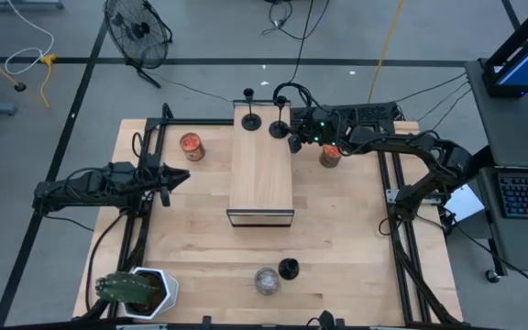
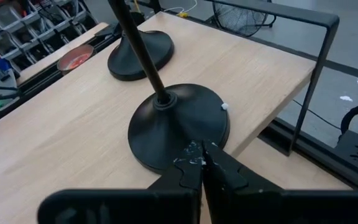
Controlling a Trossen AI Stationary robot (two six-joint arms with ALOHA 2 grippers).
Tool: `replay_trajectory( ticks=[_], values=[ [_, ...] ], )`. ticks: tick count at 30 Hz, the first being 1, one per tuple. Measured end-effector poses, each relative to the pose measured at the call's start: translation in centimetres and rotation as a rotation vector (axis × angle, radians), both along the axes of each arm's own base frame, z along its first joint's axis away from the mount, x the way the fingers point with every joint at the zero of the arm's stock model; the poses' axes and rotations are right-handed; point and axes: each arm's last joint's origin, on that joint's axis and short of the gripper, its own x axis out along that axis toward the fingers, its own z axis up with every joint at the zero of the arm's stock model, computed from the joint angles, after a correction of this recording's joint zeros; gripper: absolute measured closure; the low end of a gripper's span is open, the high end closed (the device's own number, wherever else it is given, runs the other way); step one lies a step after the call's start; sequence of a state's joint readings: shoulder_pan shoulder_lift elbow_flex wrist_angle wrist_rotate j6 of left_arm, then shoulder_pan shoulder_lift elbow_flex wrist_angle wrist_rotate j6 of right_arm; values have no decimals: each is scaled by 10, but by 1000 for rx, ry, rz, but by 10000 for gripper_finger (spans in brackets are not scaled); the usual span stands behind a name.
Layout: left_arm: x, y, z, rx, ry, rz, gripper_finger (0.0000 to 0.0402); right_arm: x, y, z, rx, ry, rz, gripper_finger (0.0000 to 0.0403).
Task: Pick & Place candle stick holders
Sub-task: Put the top black candle holder on the shelf aligned with the other black candle holder
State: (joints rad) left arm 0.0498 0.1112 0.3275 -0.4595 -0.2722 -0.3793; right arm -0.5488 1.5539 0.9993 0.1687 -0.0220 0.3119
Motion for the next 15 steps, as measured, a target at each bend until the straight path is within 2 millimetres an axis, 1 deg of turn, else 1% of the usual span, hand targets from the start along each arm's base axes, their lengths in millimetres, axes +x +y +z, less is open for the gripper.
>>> replay_trajectory(
  ticks=[8, 11, 13, 15],
  values=[
    [0, 0, 0, -20, -7, 5, 330, -1, -5, 4, -41, -27, -28, 403],
    [0, 0, 0, -18, -6, 4, 330, -1, -7, 0, -34, -17, -32, 403],
    [0, 0, 0, -17, -6, 4, 330, 0, -6, -1, -24, -9, -27, 403],
    [0, 0, 0, -21, -7, 5, 330, 0, -3, 2, -13, -30, 8, 403]
  ],
)
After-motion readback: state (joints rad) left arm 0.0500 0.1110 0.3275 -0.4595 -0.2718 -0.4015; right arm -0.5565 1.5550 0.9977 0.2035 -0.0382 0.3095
